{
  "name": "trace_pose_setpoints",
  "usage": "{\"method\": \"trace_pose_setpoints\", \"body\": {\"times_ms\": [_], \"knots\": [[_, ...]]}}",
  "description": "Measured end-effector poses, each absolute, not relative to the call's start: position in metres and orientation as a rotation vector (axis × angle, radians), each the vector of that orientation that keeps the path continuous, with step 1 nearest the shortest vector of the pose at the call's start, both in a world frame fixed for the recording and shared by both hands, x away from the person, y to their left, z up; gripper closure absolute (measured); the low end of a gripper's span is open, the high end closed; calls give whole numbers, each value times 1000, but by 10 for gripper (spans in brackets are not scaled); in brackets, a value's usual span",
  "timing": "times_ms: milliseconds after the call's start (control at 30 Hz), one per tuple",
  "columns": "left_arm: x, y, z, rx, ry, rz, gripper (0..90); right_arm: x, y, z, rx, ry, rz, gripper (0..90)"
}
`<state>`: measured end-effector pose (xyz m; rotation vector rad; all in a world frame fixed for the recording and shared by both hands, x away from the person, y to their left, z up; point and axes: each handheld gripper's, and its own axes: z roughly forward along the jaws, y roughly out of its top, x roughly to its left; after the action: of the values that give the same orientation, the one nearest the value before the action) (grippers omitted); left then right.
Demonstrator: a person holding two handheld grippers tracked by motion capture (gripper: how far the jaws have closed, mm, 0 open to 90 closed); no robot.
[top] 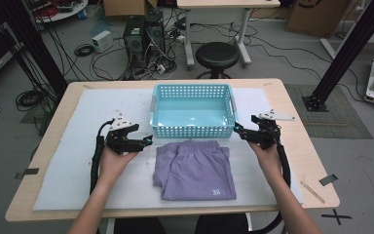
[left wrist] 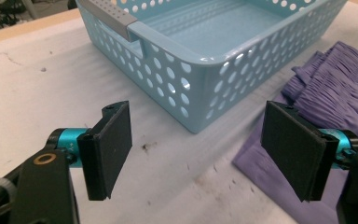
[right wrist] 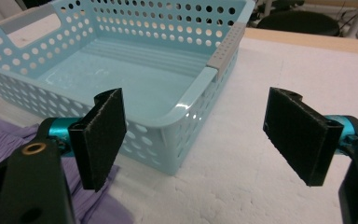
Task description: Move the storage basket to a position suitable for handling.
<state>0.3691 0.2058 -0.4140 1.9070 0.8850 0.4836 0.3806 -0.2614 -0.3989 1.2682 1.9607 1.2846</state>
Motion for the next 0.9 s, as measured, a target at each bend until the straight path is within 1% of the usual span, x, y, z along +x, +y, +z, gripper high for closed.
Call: {"method": "trace_pose_setpoints", "body": {"times_ms": [233, 300, 367, 400, 433, 467, 500, 567, 633, 800, 900], "knots": [[338, 210, -407, 1894, 828, 553, 253, 354, -265, -398, 1219, 1952, 1287, 223], [331, 211, -408, 1886, 813, 565, 258, 345, -266, -399, 1200, 1947, 1297, 265], [325, 212, -410, 1883, 804, 546, 268, 338, -265, -402, 1179, 1959, 1303, 310], [323, 214, -413, 1873, 795, 515, 291, 334, -264, -404, 1175, 1972, 1298, 344], [321, 215, -415, 1863, 793, 476, 337, 332, -263, -406, 1166, 1984, 1294, 379], [320, 215, -417, 1859, 792, 454, 358, 329, -261, -410, 1161, 1995, 1293, 399], [319, 215, -419, 1861, 790, 448, 357, 328, -259, -415, 1155, 2016, 1289, 433], [318, 214, -422, 1870, 796, 444, 357, 329, -253, -420, 1159, 2071, 1285, 456], [319, 212, -423, 1878, 788, 429, 357, 331, -245, -423, 1156, 2104, 1289, 498], [319, 207, -425, 1900, 783, 432, 355, 345, -216, -432, 1177, 2198, 1254, 526], [320, 206, -427, 1907, 788, 421, 355, 352, -205, -438, 1212, 2240, 1235, 527]]}}
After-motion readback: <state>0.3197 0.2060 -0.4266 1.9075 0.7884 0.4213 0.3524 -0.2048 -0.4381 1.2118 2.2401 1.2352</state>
